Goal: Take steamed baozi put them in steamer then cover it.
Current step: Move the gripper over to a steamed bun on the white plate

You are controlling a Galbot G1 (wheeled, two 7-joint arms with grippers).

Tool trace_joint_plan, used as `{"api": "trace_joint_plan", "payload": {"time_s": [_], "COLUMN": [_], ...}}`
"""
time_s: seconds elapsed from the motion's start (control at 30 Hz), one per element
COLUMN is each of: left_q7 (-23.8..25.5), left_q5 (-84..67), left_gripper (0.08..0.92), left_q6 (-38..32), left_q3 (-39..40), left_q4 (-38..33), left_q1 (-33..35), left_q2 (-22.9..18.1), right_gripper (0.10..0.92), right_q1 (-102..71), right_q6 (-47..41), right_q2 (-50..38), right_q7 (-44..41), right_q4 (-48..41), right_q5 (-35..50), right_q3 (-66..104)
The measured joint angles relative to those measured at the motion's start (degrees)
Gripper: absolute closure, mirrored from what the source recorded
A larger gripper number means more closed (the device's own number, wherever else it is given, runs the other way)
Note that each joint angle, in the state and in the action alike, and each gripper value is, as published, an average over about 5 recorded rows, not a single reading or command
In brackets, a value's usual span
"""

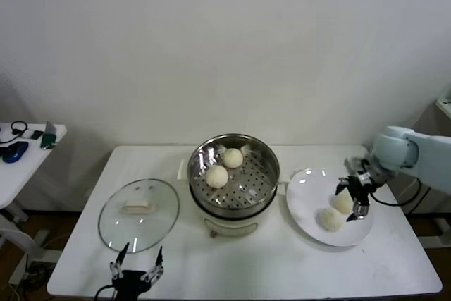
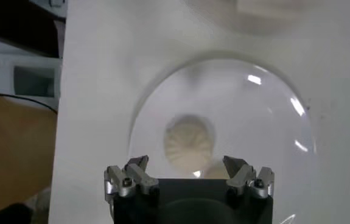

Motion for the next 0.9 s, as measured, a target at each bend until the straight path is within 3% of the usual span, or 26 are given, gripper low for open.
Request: {"api": "trace_joint_plan", "payload": {"time_s": [0.5,0.7,0.9], "left_q7": [-0.2,-0.3,-0.3], "left_q5": [0.3,0.3,0.3], "left_gripper": [0.177,0.177,0.177], "left_q6": [-0.3,-0.3,-0.1], "left_q3": [0.3,0.3,0.3], "left_q4": [0.0,0.0,-0.3], "left_q1": [0.5,0.5,0.4], "left_q2": [0.0,0.1,0.1], "right_gripper": [0.208,0.296,0.320], "right_q1": [-15.9,-17.8,-17.0], "right_q6": [-2.0,-2.1,-1.4], "right_q2": [2.3,2.5,2.4], "right_q7": [4.8,5.2,4.7], "right_q4": [-4.1,-4.3,-4.1], "right_q5": [-6.6,-7.1,-7.0], "right_q3": [12.4,14.2,14.1]}}
